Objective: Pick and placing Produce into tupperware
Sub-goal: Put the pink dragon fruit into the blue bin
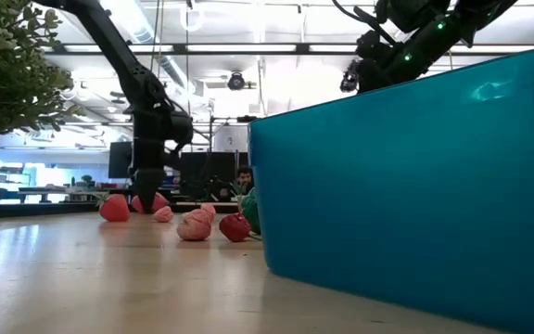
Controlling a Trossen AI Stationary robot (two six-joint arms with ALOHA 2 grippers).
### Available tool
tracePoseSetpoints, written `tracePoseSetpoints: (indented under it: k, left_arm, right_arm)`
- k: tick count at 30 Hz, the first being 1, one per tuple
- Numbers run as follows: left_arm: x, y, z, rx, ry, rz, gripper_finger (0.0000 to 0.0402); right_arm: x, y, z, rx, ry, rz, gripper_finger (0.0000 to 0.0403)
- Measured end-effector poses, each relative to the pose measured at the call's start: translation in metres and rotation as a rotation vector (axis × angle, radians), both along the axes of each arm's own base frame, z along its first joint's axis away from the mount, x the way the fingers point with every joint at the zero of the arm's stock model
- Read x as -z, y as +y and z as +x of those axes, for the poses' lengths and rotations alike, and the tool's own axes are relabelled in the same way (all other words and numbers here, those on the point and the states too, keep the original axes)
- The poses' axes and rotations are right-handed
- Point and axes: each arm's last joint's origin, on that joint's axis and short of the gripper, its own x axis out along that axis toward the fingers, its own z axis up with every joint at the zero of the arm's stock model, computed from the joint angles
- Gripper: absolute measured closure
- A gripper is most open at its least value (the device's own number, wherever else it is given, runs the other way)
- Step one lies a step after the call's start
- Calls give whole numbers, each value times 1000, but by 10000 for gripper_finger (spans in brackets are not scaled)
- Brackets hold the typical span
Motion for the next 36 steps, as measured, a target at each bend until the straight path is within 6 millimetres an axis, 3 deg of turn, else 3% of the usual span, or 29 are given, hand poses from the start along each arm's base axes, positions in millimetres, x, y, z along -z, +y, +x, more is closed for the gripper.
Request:
tracePoseSetpoints:
  k: [18, 25, 30, 36]
  left_arm:
    - [2, -2, 6, -38, -10, 10, 173]
    - [-23, -13, 17, -32, -98, 81, 164]
    - [-46, -33, 30, -28, -164, 122, 173]
    - [-67, -77, 63, 66, -357, 39, 161]
  right_arm:
    - [0, 0, 0, -3, 3, -4, 189]
    - [0, 0, 0, -3, 4, -4, 189]
    - [0, 0, 0, -3, 4, -4, 189]
    - [0, 0, 0, -3, 3, -5, 189]
